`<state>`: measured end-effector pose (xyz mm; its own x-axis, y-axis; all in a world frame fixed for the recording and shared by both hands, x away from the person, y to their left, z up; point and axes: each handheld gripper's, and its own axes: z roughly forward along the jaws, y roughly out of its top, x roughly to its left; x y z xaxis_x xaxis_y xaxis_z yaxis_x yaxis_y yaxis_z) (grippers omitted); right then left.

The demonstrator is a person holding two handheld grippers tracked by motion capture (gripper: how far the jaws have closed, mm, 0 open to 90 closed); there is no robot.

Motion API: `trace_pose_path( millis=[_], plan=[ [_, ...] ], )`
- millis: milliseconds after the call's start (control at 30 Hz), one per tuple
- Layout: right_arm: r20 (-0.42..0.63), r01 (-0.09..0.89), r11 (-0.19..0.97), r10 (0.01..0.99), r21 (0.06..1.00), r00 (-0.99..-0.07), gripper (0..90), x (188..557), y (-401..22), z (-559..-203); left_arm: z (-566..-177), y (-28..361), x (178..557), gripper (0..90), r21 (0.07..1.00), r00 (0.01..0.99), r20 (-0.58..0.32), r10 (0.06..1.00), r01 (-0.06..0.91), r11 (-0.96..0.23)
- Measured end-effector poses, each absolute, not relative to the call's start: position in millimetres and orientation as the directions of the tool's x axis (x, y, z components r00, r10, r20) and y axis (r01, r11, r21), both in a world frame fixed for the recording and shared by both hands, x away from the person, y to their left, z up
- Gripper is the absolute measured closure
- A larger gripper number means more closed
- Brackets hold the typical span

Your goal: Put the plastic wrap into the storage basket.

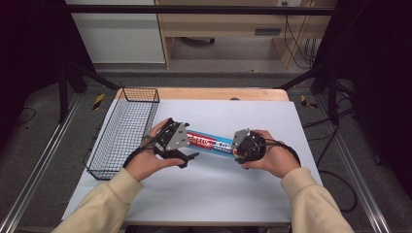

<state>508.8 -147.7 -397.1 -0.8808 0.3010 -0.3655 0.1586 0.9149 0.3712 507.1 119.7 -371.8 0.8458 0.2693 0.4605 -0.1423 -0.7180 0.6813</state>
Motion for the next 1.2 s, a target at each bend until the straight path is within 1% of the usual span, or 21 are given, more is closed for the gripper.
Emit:
trace_pose_path(
  millis=[33, 100, 233, 267, 300, 333, 433, 533, 567, 600, 633, 700, 767, 867, 933, 967, 1000, 1100, 1200],
  plan=[
    [-0.366, 0.159, 0.915, 0.301, 0.371, -0.881, 31.9, 508.8, -147.7, -397.1, -371.8, 119.7, 507.1, 4.7, 0.681, 0.846, 0.461, 0.269, -0.142, -0.718],
    [-0.380, 0.152, 0.921, 0.293, 0.360, -0.878, 31.9, 513.8, -146.2, -388.5, -368.3, 112.1, 515.3, 4.7, 0.645, 0.854, 0.473, 0.218, -0.167, -0.746],
    [-0.402, 0.130, 0.925, 0.278, 0.357, -0.872, 31.9, 520.4, -142.9, -370.4, -367.9, 101.7, 523.6, 6.1, 0.591, 0.844, 0.509, 0.166, -0.203, -0.781],
    [-0.402, 0.130, 0.925, 0.278, 0.357, -0.872, 31.9, 520.4, -142.9, -370.4, -368.5, 99.2, 525.1, 6.1, 0.576, 0.838, 0.522, 0.158, -0.210, -0.790],
    [-0.414, 0.117, 0.933, 0.261, 0.341, -0.872, 31.9, 520.8, -139.9, -361.9, -368.6, 96.6, 526.1, 6.1, 0.555, 0.832, 0.537, 0.142, -0.221, -0.802],
    [-0.414, 0.117, 0.933, 0.261, 0.341, -0.872, 31.9, 520.8, -139.9, -361.9, -366.8, 95.7, 527.0, 6.1, 0.518, 0.820, 0.560, 0.119, -0.235, -0.822],
    [-0.427, 0.103, 0.940, 0.243, 0.324, -0.871, 31.9, 519.5, -135.9, -352.0, -365.1, 89.0, 528.1, 8.1, 0.475, 0.800, 0.592, 0.100, -0.246, -0.845],
    [-0.434, 0.090, 0.942, 0.233, 0.324, -0.870, 31.9, 518.0, -133.3, -345.1, -364.9, 85.8, 528.9, 10.7, 0.465, 0.796, 0.597, 0.100, -0.242, -0.851],
    [-0.443, 0.084, 0.942, 0.230, 0.325, -0.867, 31.9, 515.8, -131.4, -341.2, -364.9, 84.3, 529.2, 15.4, 0.463, 0.798, 0.594, 0.101, -0.237, -0.854],
    [-0.443, 0.084, 0.942, 0.230, 0.325, -0.867, 31.9, 515.8, -131.4, -341.2, -363.9, 83.3, 529.1, 15.4, 0.449, 0.793, 0.601, 0.103, -0.228, -0.864],
    [-0.444, 0.070, 0.945, 0.215, 0.319, -0.870, 31.9, 513.2, -128.8, -337.9, -363.3, 82.3, 529.7, 18.1, 0.445, 0.792, 0.603, 0.098, -0.231, -0.865],
    [-0.445, 0.062, 0.948, 0.203, 0.312, -0.872, 31.9, 510.7, -126.0, -335.3, -361.6, 79.8, 531.1, 17.9, 0.426, 0.790, 0.607, 0.083, -0.236, -0.873],
    [-0.450, 0.054, 0.949, 0.196, 0.309, -0.872, 31.9, 509.9, -124.8, -334.3, -361.4, 79.1, 531.1, 17.4, 0.427, 0.795, 0.602, 0.078, -0.238, -0.873],
    [-0.454, 0.047, 0.952, 0.188, 0.303, -0.871, 31.9, 509.0, -122.8, -330.9, -360.2, 77.1, 530.3, 19.1, 0.425, 0.801, 0.595, 0.069, -0.241, -0.873],
    [-0.453, 0.041, 0.951, 0.184, 0.307, -0.872, 31.9, 508.1, -121.2, -328.6, -361.9, 74.4, 531.0, 22.1, 0.417, 0.812, 0.580, 0.054, -0.239, -0.877],
    [-0.453, 0.034, 0.949, 0.180, 0.312, -0.873, 31.9, 507.7, -120.5, -328.0, -360.8, 74.0, 531.6, 22.2, 0.379, 0.801, 0.598, 0.029, -0.250, -0.891],
    [-0.453, 0.034, 0.949, 0.180, 0.312, -0.873, 31.9, 507.7, -120.5, -328.0, -360.8, 74.0, 531.6, 25.3, 0.379, 0.801, 0.598, 0.029, -0.250, -0.891],
    [-0.452, 0.030, 0.953, 0.170, 0.301, -0.875, 31.9, 507.4, -118.1, -328.5, -363.4, 73.6, 532.3, 27.0, 0.403, 0.819, 0.573, 0.039, -0.240, -0.883],
    [-0.449, 0.028, 0.952, 0.170, 0.305, -0.877, 31.8, 507.5, -118.2, -329.8, -363.8, 73.9, 531.1, 27.5, 0.404, 0.826, 0.562, 0.036, -0.236, -0.884]
  ],
)
